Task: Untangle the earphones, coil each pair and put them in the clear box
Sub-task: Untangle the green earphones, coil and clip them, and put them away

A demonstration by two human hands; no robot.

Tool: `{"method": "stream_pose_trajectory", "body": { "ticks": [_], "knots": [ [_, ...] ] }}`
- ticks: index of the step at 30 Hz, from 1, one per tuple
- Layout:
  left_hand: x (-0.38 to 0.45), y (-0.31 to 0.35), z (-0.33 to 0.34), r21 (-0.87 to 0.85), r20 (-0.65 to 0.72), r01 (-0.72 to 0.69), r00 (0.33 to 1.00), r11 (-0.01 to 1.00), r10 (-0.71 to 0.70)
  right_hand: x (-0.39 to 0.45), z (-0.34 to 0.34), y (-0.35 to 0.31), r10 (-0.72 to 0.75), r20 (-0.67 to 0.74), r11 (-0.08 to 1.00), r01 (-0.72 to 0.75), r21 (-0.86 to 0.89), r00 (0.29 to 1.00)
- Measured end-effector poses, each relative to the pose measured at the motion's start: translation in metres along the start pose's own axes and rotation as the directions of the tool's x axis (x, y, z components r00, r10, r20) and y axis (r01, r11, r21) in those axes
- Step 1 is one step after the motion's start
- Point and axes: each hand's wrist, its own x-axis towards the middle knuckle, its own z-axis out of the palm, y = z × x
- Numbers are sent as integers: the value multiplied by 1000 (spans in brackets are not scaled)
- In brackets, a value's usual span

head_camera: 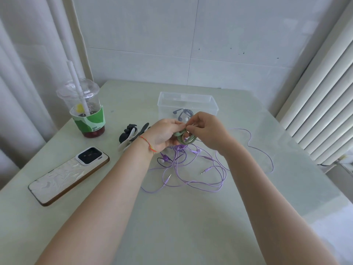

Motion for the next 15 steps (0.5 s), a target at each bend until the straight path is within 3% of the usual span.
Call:
{"method": "stream_pose_trajectory", "body": {
  "ticks": [6,9,11,12,13,15],
  "knots": [
    [-10,2,-26,-29,-75,-38,996,999,36,6,19,-5,-18,-62,1000,17,-17,998],
    [-13,10,-41,176,-276,-137,944,975,183,13,28,-11,-3,-98,1000,6,24,995],
    [-14,11,-57,520,-397,-132,837,844,376,17,36,-16,21,-109,997,-13,75,994],
    [-15,9,-65,671,-397,-55,816,739,421,18,40,-19,36,-112,994,-24,103,993],
    [-14,4,-73,761,-384,50,839,647,387,19,45,-21,50,-116,991,-35,129,992],
    [-13,-6,-84,828,-342,214,925,519,164,19,53,-23,71,-123,984,-49,172,990]
  ]
}}
